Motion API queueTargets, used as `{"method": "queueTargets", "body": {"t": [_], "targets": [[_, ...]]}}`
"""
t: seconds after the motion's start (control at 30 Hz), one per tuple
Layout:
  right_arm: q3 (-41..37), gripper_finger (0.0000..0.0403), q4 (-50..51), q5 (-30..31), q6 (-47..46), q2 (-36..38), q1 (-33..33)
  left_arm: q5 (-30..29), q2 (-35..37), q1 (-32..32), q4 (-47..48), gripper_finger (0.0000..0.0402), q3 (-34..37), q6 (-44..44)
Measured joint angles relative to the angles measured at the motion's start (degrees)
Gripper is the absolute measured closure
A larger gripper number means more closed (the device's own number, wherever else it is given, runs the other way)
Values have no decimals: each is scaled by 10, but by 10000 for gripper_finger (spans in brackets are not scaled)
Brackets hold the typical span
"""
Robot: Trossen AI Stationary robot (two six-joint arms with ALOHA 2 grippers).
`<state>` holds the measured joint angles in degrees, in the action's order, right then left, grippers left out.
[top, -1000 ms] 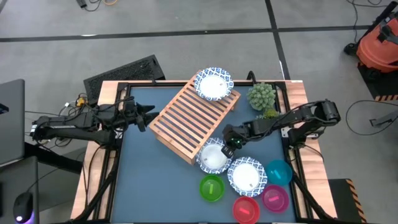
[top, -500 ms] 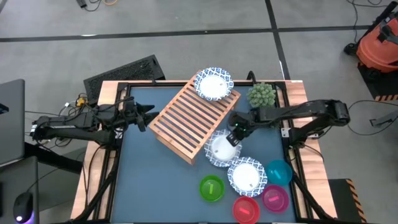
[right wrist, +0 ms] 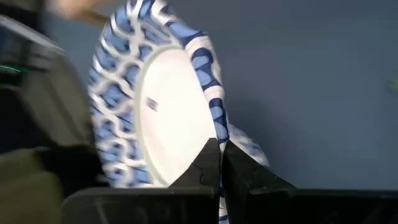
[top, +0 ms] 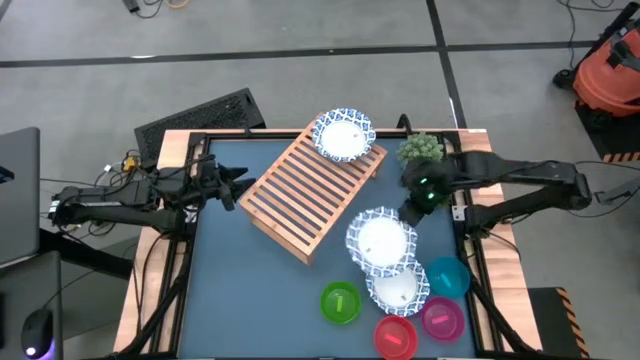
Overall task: Place and stack bowls onto a shelf
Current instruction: Stack the white patterned bowl on top of the white patterned bowls on the shelf
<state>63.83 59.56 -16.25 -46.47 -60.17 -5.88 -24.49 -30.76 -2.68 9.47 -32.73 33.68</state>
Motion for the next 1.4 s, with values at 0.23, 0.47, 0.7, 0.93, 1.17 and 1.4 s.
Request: {"method": "queueTargets", "body": {"t": [0.23,0.47,0.7,0.93,1.17,1.4], "targets": [[71,382,-97,39,26,48,-75,-4,0,0,0,120,0,3],[121,382,-183,86,112,4,-231,-4,0,0,0,120,0,5],[139,382,-256,-32,149,-103,-347,-5,0,0,1,120,0,5],[152,382,-260,-106,150,-182,-408,-7,0,0,1,120,0,5],[152,379,-240,-111,159,-207,-433,-7,0,0,1,120,0,4],[152,343,-235,-109,156,-225,-439,-18,0,0,2,120,0,4]]}}
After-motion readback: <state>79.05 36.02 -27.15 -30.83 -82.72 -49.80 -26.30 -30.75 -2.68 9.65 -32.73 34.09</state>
